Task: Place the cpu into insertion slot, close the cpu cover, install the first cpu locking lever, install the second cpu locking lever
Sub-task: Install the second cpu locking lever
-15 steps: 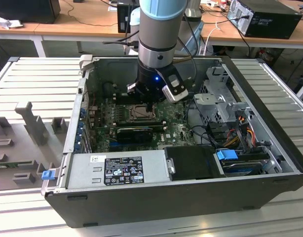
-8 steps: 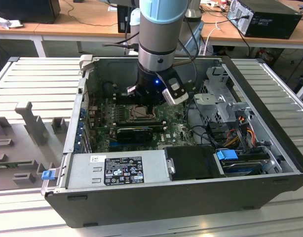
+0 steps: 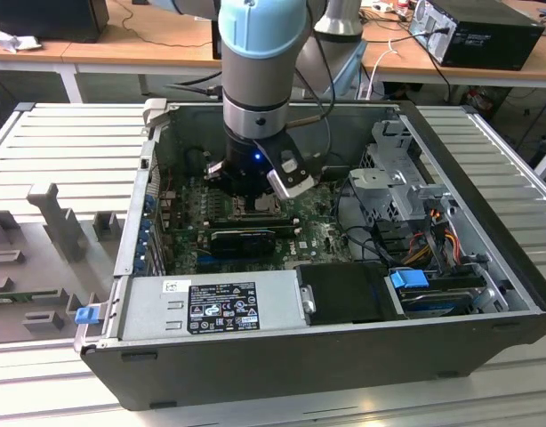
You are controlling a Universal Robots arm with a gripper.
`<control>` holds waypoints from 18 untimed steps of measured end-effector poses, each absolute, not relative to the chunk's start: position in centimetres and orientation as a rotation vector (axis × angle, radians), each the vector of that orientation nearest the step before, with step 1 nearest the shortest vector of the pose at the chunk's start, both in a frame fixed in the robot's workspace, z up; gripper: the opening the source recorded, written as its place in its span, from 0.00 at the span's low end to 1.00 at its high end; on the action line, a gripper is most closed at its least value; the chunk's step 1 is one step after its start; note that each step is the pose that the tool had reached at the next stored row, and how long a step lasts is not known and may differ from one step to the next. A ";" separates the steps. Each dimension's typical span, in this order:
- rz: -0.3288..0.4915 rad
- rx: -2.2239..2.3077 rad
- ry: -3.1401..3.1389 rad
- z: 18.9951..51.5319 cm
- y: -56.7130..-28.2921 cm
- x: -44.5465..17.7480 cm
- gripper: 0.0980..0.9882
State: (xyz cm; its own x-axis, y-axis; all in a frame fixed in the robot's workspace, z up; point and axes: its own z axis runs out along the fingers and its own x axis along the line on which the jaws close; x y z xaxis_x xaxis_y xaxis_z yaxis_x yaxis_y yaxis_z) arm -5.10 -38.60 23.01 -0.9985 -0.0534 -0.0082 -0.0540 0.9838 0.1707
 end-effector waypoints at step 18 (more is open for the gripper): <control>0.340 -0.125 3.118 20.4 -39.7 -7.4 0.01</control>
